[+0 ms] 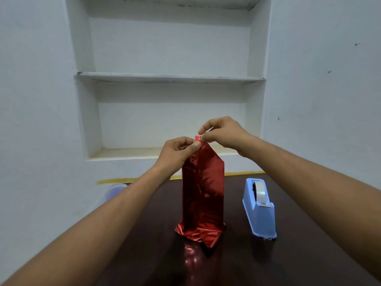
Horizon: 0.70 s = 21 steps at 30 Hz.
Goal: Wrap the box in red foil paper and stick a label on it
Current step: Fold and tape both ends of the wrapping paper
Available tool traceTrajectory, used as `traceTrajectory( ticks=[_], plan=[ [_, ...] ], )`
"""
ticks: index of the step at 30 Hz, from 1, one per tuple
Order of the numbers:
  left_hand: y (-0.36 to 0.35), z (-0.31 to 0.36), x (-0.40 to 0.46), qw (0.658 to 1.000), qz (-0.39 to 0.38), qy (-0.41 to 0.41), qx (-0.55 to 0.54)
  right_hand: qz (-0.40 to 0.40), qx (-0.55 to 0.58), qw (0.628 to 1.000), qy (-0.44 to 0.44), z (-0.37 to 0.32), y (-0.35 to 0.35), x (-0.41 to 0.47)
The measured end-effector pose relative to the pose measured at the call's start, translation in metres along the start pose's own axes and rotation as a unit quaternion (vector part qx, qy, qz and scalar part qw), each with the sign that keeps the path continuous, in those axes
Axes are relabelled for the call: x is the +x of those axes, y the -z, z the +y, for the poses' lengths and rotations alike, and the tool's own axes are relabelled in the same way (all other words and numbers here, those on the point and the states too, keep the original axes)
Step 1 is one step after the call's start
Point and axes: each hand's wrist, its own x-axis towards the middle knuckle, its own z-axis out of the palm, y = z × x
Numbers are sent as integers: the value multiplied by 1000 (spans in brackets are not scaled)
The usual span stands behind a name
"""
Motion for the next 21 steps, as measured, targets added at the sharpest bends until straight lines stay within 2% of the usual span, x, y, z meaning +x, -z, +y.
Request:
traceTrajectory(
  ticks=[6, 10, 16, 21],
  plan=[
    [1, -1, -6, 998, 43, -33, 18, -20, -21, 1000, 1, -4, 0, 2],
    [0, -1, -6, 996, 57, -59, 41, -23, -88, 996, 10, -9, 3, 4],
    [0, -1, -3, 995, 61, -60, 57, -19, -214, 975, 55, -20, 5, 7],
    [4, 4, 0, 995, 48, -37, 83, -40, -229, 971, 48, -24, 5, 11]
  ],
)
